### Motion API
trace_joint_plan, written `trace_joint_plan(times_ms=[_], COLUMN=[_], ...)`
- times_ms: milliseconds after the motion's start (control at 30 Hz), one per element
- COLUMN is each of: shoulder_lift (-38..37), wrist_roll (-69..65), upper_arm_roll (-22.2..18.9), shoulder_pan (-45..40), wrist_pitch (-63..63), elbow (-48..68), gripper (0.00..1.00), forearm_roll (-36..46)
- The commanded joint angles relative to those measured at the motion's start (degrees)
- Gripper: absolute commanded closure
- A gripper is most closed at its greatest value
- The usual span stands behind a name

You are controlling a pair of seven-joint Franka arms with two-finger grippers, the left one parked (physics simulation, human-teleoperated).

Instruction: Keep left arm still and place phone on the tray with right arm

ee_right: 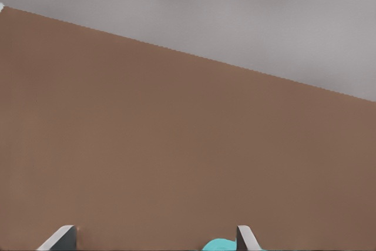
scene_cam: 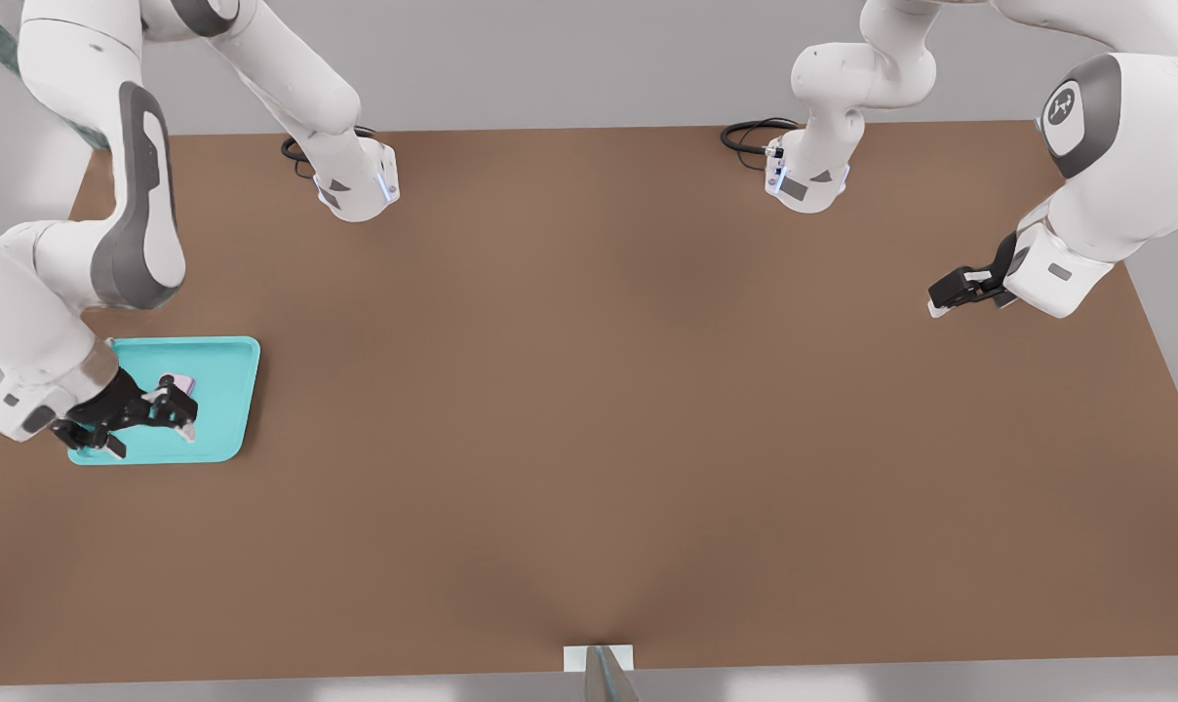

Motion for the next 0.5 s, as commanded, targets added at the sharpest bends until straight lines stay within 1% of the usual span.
trace_joint_plan(times_ms=[0, 33, 67, 100, 133, 267, 333, 467], shoulder_lift=[-4.3, -9.5, -10.3, -5.5, -2.6, -2.5, -4.8, -5.4], wrist_roll=[16.9, 16.3, 15.4, 15.7, 15.8, 16.9, 17.7, 17.8], upper_arm_roll=[1.0, -25.1, -34.9, -35.1, -38.4, -38.6, -38.7, -38.7], shoulder_pan=[1.0, 25.3, 33.4, 34.8, 37.7, 38.9, 39.3, 39.2], wrist_pitch=[-21.0, -23.2, -25.8, -29.4, -31.4, -29.7, -25.0, -24.5], elbow=[3.5, 1.7, 0.8, 5.3, 9.7, 10.9, 8.0, 6.8], gripper=[0.0, 0.0, 0.0, 0.0, 0.0, 0.0, 0.0, 0.0], forearm_roll=[-1.0, 0.5, 2.8, 1.4, 1.3, 1.6, 1.9, 2.0])
